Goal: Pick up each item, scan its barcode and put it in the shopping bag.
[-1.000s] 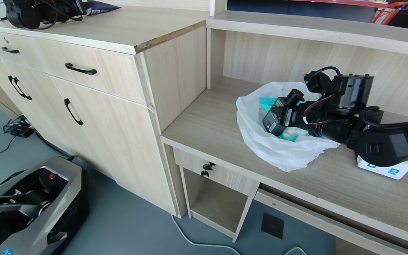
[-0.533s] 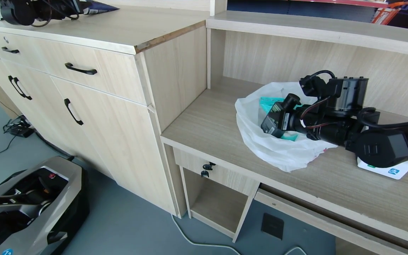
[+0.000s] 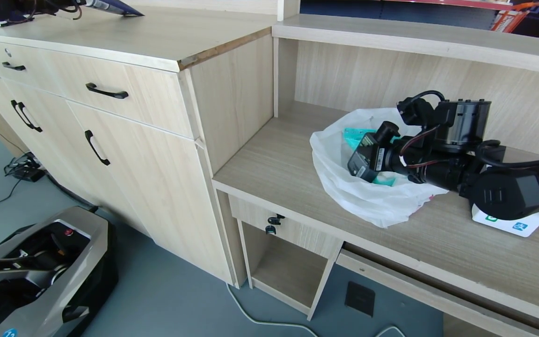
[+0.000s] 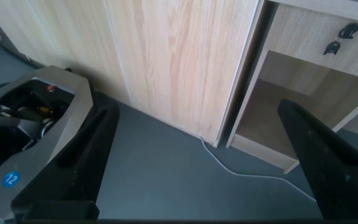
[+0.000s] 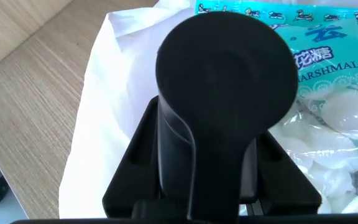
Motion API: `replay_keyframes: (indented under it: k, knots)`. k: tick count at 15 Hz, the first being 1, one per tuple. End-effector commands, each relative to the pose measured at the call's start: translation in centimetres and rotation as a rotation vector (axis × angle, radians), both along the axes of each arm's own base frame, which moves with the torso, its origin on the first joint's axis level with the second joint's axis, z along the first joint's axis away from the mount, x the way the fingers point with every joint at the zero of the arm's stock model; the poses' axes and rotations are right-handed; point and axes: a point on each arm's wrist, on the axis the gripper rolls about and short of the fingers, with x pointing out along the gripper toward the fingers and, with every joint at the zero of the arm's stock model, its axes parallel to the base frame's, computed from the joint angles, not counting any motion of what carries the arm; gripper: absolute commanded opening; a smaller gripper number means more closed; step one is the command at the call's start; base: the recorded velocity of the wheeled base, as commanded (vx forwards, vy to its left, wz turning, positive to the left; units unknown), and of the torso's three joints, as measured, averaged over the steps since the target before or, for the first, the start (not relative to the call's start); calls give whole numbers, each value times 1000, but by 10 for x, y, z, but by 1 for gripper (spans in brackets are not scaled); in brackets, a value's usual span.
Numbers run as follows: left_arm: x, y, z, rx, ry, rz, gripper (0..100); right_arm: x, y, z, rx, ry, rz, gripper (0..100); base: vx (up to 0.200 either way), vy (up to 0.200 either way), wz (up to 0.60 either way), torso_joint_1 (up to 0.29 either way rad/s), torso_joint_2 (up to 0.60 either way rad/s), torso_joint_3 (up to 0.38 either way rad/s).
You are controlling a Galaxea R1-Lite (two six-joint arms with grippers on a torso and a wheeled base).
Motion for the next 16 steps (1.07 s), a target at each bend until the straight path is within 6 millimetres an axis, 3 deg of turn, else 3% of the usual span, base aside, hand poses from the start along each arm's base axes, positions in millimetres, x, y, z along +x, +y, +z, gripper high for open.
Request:
replay_keyframes:
  k: [1, 5, 6, 10, 14, 16]
  knots:
    - [0, 0, 0, 1, 0, 0, 100, 0, 0, 0, 0, 0, 0, 0, 0, 0, 0, 0, 0, 0]
    - [0, 0, 0, 1, 0, 0, 100, 2, 1, 0, 3, -2, 0, 0, 0, 0, 0, 0, 0, 0]
    - [0, 0, 0, 0, 0, 0, 100, 3, 1, -1, 2, 1, 1, 100, 0, 0, 0, 0, 0, 0]
    - [0, 0, 0, 0, 0, 0, 100, 1, 1, 1, 1, -6, 3, 100, 0, 0, 0, 0, 0, 0]
    - [0, 0, 0, 1, -2, 0, 100, -12, -9, 32, -71, -123, 2, 100, 0, 0, 0, 0, 0, 0]
    - [0, 0, 0, 1, 0, 0, 100, -31, -17, 57, -114, -191, 0, 100, 0, 0, 0, 0, 0, 0]
